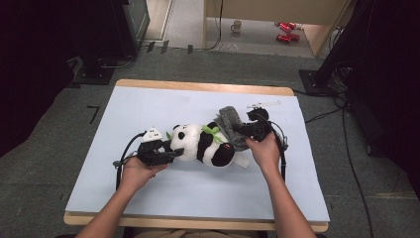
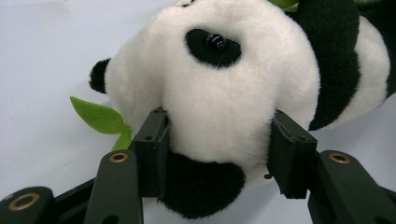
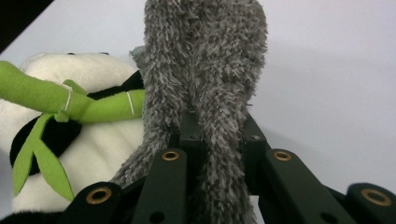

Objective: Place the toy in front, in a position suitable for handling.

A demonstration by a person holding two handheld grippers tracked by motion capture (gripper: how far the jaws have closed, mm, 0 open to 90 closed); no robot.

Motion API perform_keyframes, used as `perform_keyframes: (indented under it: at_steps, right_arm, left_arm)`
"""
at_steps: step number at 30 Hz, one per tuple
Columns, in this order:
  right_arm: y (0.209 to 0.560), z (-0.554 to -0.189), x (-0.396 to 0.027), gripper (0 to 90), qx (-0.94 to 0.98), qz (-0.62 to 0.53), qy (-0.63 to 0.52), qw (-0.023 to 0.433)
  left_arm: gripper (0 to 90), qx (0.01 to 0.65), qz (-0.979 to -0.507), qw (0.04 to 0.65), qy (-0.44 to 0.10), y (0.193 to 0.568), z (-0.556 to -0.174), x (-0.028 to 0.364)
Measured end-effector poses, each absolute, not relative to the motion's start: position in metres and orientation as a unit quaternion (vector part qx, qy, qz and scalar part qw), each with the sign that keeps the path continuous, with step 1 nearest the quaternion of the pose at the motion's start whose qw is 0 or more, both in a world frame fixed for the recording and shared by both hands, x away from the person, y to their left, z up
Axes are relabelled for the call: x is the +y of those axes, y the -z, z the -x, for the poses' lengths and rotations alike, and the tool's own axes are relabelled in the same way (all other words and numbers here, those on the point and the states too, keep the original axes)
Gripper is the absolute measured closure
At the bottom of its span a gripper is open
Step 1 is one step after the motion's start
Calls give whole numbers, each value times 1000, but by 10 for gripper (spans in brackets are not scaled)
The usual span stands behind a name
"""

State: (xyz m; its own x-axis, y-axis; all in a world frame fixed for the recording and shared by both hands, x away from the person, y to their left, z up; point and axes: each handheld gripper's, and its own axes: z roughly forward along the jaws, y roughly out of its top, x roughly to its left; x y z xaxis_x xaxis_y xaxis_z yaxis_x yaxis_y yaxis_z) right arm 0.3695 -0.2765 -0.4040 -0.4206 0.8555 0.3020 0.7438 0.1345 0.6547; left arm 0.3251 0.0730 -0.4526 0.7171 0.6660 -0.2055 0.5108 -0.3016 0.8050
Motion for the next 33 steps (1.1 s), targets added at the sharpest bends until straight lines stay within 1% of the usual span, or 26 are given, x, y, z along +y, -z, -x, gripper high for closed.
perform_keyframes:
  at_steps: [7,11,16,19,24,25,26,28,31,33]
  right_arm:
    - [413,-362,-297,781,738,-556,-372,81]
    - [425,-355,-311,782,731,-569,-368,78]
    - [427,-353,-316,782,731,-572,-365,75]
    - [422,-349,-320,782,728,-572,-370,77]
    - [396,-340,-318,782,722,-555,-404,88]
    - [396,-340,-318,782,722,-555,-404,88]
    - [388,-340,-312,782,725,-545,-412,88]
    - [384,-341,-308,782,727,-538,-418,87]
    - [376,-347,-287,782,739,-516,-426,77]
    - [376,-349,-281,782,743,-512,-426,74]
  left_arm:
    - [468,370,-800,465,-79,453,-327,75]
    - [468,371,-801,463,-80,453,-327,75]
    - [469,374,-801,462,-78,452,-328,74]
    - [469,374,-802,460,-76,452,-329,75]
    - [468,377,-800,462,-70,451,-331,75]
    - [468,377,-800,461,-70,451,-332,75]
    - [468,377,-801,461,-70,450,-332,74]
    - [468,377,-801,460,-69,450,-332,74]
    - [469,376,-801,460,-69,450,-333,74]
    - [468,375,-802,459,-70,450,-333,74]
